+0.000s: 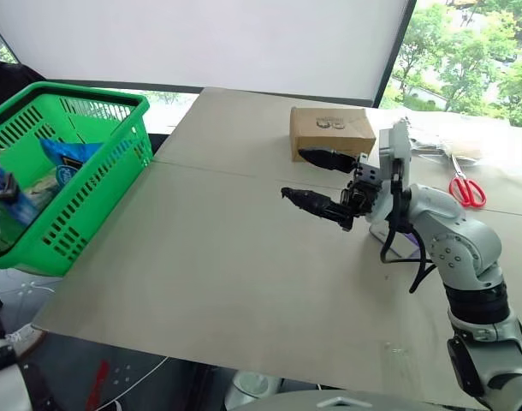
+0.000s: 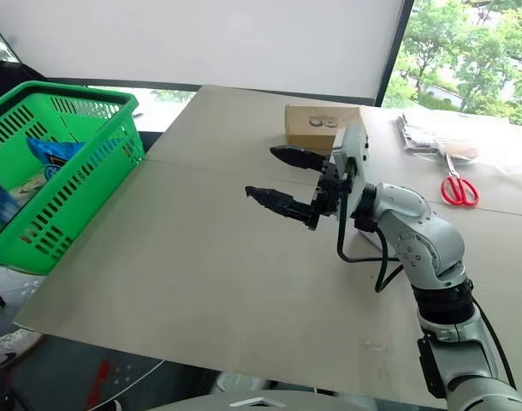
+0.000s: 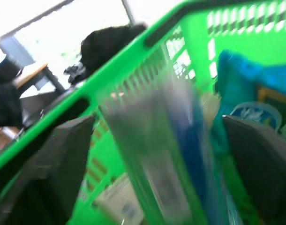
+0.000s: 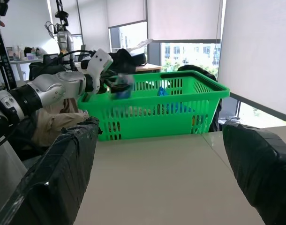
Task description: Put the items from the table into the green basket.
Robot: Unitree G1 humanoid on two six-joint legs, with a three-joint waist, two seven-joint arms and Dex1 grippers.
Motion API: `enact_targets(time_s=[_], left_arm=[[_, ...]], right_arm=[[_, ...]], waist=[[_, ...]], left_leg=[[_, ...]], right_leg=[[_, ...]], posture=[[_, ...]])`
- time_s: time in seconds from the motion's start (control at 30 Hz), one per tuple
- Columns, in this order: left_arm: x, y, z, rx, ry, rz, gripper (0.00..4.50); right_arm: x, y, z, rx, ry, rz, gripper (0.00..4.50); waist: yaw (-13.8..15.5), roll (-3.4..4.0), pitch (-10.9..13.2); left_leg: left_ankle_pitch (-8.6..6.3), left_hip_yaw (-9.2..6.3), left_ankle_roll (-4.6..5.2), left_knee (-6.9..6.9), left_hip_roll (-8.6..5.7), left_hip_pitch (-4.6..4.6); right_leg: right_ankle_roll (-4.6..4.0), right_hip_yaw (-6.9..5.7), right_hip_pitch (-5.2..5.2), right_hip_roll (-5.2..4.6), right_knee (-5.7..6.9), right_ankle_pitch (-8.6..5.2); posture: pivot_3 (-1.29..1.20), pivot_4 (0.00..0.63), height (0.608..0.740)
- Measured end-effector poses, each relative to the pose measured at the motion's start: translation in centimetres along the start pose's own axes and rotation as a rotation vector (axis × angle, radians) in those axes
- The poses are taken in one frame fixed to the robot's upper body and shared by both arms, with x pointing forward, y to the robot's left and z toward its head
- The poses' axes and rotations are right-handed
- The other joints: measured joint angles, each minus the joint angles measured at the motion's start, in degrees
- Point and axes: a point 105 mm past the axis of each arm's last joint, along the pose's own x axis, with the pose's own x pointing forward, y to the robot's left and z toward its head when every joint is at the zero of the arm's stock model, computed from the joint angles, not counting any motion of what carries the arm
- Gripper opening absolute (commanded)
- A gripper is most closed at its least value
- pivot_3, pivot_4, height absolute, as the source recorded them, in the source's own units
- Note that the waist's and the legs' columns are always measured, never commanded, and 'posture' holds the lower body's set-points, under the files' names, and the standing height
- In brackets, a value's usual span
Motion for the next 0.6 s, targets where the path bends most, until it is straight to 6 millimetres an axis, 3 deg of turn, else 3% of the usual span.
enact_targets(time_s=[0.23, 0.3, 0.33, 0.47, 0.6], left_arm=[[1.0, -1.3, 5.4, -0.089, -0.189, -0.079, 4.45], [0.5, -3.3, 8.4, -0.163, -0.286, -0.208, 4.45], [0.4, -3.6, 8.7, -0.169, -0.298, -0.231, 4.45], [-3.5, -11.9, 12.9, -0.177, -0.409, -0.714, 4.45], [-7.8, -17.7, 13.1, -0.112, -0.398, -1.089, 4.45]], right_arm=[[-0.7, -0.5, -0.2, -0.041, 0.035, -0.054, 4.5], [-1.8, -1.4, -0.8, -0.065, 0.083, -0.128, 4.5], [-1.9, -1.5, -0.9, -0.066, 0.09, -0.138, 4.5], [-5.0, -3.4, -2.9, -0.132, 0.239, -0.317, 4.5], [-8.8, -4.6, -5.6, -0.234, 0.466, -0.465, 4.5]], waist=[[-1.68, -0.08, -0.36], [-2.39, -0.17, -0.61], [-2.56, -0.17, -0.69], [-4.79, 0.07, -1.18], [-8.65, 0.47, -1.37]], left_leg=[[0.0, 0.16, 0.05, 0.08, 0.05, 0.07], [0.01, 0.17, 0.05, 0.2, 0.05, 0.03], [0.01, 0.17, 0.06, 0.21, 0.04, 0.03], [-0.07, 0.29, 0.2, 0.6, 0.03, 0.02], [-0.12, 0.53, 0.3, 0.79, 0.05, 0.2]], right_leg=[[-0.03, 0.09, 0.0, 0.06, 0.18, 0.02], [-0.03, 0.11, 0.01, 0.05, 0.2, 0.03], [-0.03, 0.1, 0.02, 0.04, 0.2, 0.03], [0.0, 0.19, 0.15, 0.02, 0.31, 0.05], [0.01, 0.55, 0.17, 0.08, 0.7, 0.03]], posture=[[0.21, 0.0, 0.74], [0.18, 0.0, 0.74], [0.17, 0.0, 0.74], [0.11, 0.0, 0.74], [0.06, 0.0, 0.74]])
